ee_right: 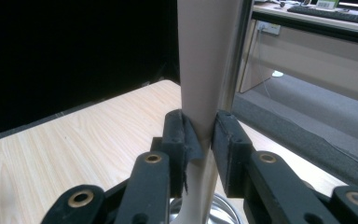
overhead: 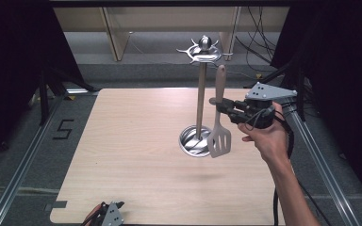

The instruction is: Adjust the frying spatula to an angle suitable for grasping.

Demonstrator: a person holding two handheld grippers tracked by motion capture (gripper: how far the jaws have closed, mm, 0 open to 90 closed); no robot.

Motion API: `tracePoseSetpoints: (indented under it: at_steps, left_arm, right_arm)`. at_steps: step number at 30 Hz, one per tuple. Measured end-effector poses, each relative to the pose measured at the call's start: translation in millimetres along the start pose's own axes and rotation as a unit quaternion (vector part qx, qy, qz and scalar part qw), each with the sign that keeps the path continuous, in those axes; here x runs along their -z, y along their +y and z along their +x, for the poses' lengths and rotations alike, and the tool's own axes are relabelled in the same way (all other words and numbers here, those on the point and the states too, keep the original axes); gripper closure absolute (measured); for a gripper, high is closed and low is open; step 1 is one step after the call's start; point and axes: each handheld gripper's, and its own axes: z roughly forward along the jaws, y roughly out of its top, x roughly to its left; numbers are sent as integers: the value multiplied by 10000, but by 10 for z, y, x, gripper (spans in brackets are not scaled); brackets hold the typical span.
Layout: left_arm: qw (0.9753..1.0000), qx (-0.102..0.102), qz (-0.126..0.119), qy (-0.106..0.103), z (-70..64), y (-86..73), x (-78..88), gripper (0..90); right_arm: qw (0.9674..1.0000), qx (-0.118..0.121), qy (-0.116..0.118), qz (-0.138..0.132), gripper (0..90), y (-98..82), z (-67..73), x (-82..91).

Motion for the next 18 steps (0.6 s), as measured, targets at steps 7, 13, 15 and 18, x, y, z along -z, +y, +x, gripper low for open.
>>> tracePoseSetpoints:
  at_steps: [7, 13, 15, 18]
  left_arm:
    - [10000, 10, -55, -17, -5, 1, -2, 178]
    - [9999, 13, -123, 3, -13, -2, -12, 178]
    - [9999, 15, -124, 2, -11, -2, -12, 178]
    - [9999, 17, -121, 0, -15, -4, -14, 178]
  right_arm:
    - [9999, -119, 37, 13, 762, 23, -59, -32]
    - [9997, -156, 127, 127, 762, 47, -35, -78]
    - [9995, -238, 151, 114, 762, 43, -35, -89]
    - [9996, -250, 92, 137, 762, 46, -49, -113]
